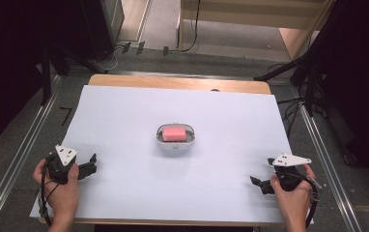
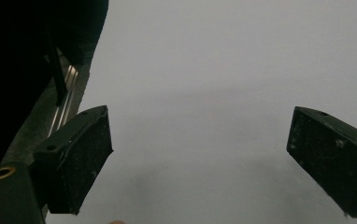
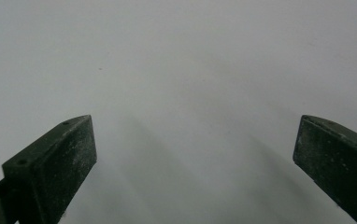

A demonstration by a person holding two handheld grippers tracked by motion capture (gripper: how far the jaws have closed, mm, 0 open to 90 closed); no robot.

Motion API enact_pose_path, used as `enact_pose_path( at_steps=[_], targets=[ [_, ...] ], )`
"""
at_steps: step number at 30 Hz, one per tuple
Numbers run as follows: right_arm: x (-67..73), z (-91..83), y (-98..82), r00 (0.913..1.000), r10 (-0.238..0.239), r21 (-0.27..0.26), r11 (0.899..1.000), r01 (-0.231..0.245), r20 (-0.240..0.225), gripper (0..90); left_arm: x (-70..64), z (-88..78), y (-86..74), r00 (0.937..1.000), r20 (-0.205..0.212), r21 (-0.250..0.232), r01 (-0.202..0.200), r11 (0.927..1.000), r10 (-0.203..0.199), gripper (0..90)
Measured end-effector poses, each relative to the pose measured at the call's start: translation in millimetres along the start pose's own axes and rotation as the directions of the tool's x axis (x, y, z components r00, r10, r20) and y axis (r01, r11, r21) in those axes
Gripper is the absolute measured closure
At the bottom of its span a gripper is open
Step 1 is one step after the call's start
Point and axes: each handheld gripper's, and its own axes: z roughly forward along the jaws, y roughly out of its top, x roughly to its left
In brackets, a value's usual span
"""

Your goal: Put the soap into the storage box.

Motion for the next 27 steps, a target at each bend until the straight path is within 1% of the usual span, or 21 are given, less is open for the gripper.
enact_pose_path(
  at_steps=[2, 7, 9, 11, 12, 13, 14, 15, 16, 18, 19, 20, 21, 24, 26, 27],
  targets=[
    [-1.2, -6.1, -5.2, 0.9999, 0.015, -0.011, 1.0, -0.015, 0.004, 0.0, 0.0, 0.0, 0.0, 1.0, 0.0, -0.001, -0.003, 1.0, 0.003, 7.3],
    [-5.0, -22.6, -18.8, 0.9991, 0.038, -0.064, 0.997, -0.036, 0.021, 0.0, 0.3, 0.1, 0.1, 1.0, 0.001, 0.0, -0.004, 1.0, 0.004, 7.3],
    [-5.5, -28.8, -25.2, 0.9983, 0.053, -0.082, 0.995, -0.051, 0.023, 0.0, 1.3, 0.7, 0.3, 1.0, 0.004, 0.003, 0.008, 1.0, -0.008, 7.3],
    [-6.4, -34.0, -32.6, 0.9963, 0.08, -0.116, 0.99, -0.076, 0.031, 0.0, 1.5, 0.4, 0.1, 0.9999, 0.009, -0.003, 0.013, 0.9999, -0.013, 7.3],
    [-7.0, -36.1, -36.5, 0.9951, 0.095, -0.143, 0.986, -0.09, 0.029, 0.0, 0.7, -0.1, -0.4, 1.0, 0.007, -0.01, 0.006, 0.9999, -0.006, 7.3],
    [-7.4, -37.2, -40.5, 0.9943, 0.104, -0.167, 0.981, -0.099, 0.022, 0.0, -0.4, -0.8, -0.5, 1.0, 0.002, -0.013, -0.004, 0.9999, 0.004, 7.4],
    [-7.6, -38.1, -43.1, 0.9945, 0.104, -0.182, 0.978, -0.1, 0.013, 0.0, -1.2, -0.8, -0.5, 0.9999, -0.002, -0.011, -0.015, 0.9998, 0.015, 7.4],
    [-7.5, -39.6, -43.5, 0.9958, 0.092, -0.198, 0.976, -0.089, 0.005, 0.0, -1.8, -0.4, -0.4, 0.9998, -0.003, -0.012, -0.021, 0.9997, 0.02, 7.4],
    [-7.9, -40.7, -43.8, 0.9963, 0.086, -0.207, 0.975, -0.085, -0.008, 0.0, -2.3, -0.1, -0.3, 0.9998, -0.006, -0.006, -0.019, 0.9998, 0.019, 7.4],
    [-10.6, -41.2, -47.1, 0.9944, 0.093, -0.225, 0.969, -0.102, -0.049, 0.0, -1.6, -0.1, -0.2, 0.9999, -0.007, -0.004, -0.016, 0.9999, 0.016, 7.4],
    [-10.7, -42.5, -47.9, 0.9943, 0.097, -0.238, 0.966, -0.105, -0.046, 0.0, -1.3, 0.1, -0.2, 0.9999, -0.006, -0.005, -0.011, 0.9999, 0.011, 7.3],
    [-10.2, -42.7, -48.4, 0.9945, 0.096, -0.242, 0.965, -0.104, -0.041, 0.0, -0.7, 0.1, -0.2, 1.0, -0.003, -0.004, -0.009, 0.9999, 0.009, 7.4],
    [-9.6, -42.4, -48.5, 0.995, 0.092, -0.241, 0.965, -0.099, -0.04, 0.3, -0.8, 0.0, -0.2, 1.0, -0.004, -0.005, -0.009, 0.9999, 0.009, 7.4],
    [-8.6, -41.9, -48.5, 0.9947, 0.103, -0.243, 0.965, -0.101, -0.004, 2.5, -2.4, -0.1, -0.4, 0.9998, -0.01, -0.008, -0.019, 0.9998, 0.019, 7.4],
    [-7.9, -43.2, -49.4, 0.9932, 0.115, -0.255, 0.961, -0.107, 0.018, 3.6, -2.7, 0.0, -0.4, 0.9997, -0.012, -0.007, -0.022, 0.9997, 0.022, 7.4],
    [-7.9, -43.9, -50.0, 0.9922, 0.122, -0.268, 0.957, -0.11, 0.027, 3.6, -2.6, 0.0, -0.4, 0.9998, -0.01, -0.007, -0.019, 0.9998, 0.019, 7.4]
  ],
)
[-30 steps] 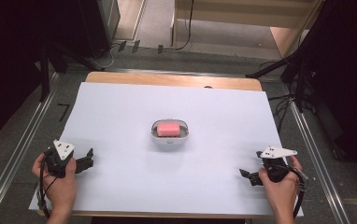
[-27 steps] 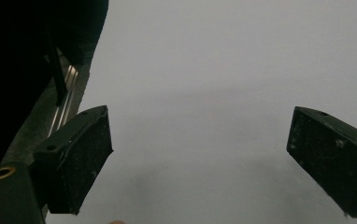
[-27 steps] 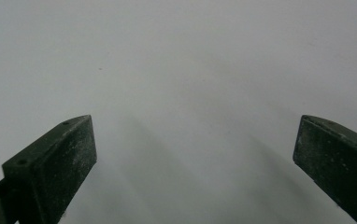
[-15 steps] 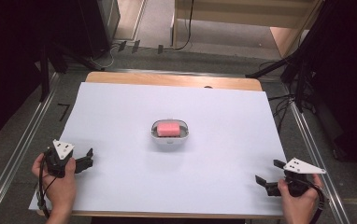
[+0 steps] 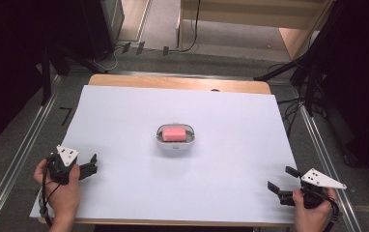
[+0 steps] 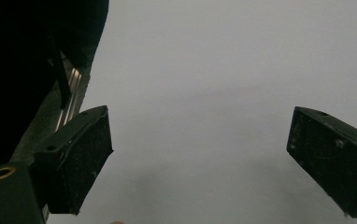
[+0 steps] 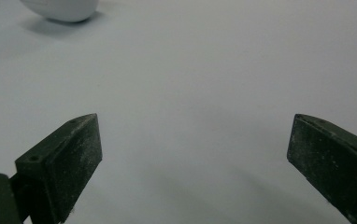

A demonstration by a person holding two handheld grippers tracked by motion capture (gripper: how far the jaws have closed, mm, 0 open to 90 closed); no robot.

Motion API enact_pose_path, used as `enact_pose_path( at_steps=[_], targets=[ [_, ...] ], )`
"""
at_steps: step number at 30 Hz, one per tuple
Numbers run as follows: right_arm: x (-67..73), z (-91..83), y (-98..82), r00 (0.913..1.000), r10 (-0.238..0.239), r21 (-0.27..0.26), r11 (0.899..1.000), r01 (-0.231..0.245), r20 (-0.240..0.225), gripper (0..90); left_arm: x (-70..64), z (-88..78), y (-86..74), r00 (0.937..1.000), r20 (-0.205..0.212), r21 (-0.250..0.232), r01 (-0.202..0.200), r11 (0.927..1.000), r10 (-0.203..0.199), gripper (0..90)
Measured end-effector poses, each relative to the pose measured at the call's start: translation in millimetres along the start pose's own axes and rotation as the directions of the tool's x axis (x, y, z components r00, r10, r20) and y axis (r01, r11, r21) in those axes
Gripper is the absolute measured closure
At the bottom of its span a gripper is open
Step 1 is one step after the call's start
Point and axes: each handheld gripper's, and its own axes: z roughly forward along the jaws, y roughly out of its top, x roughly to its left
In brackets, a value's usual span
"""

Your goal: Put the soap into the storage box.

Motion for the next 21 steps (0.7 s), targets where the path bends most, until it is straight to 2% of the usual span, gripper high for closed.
enact_pose_path(
  at_steps=[5, 10, 15, 21],
  targets=[
    [-2.9, -5.7, -2.6, 0.9984, 0.047, -0.066, 0.997, -0.045, 0.031, 3.5, 0.7, -0.7, -0.2, 1.0, 0.008, -0.007, -0.001, 1.0, 0.001, 7.4],
    [-4.0, -4.2, -2.0, 0.9979, 0.059, -0.049, 0.997, -0.057, 0.029, 3.8, 1.1, 1.3, 0.6, 1.0, 0.006, 0.013, 0.004, 0.9999, -0.004, 7.3],
    [-5.2, -5.5, -2.5, 0.9963, 0.078, -0.063, 0.995, -0.076, 0.036, 13.2, 0.7, 0.7, 0.4, 1.0, 0.004, 0.009, 0.001, 1.0, -0.002, 7.4],
    [0.5, -3.7, -1.7, 0.9908, 0.057, -0.051, 0.997, -0.051, 0.123, 13.3, -0.2, -0.5, -0.1, 1.0, 0.0, -0.005, -0.009, 0.9999, 0.009, 7.9]
  ],
)
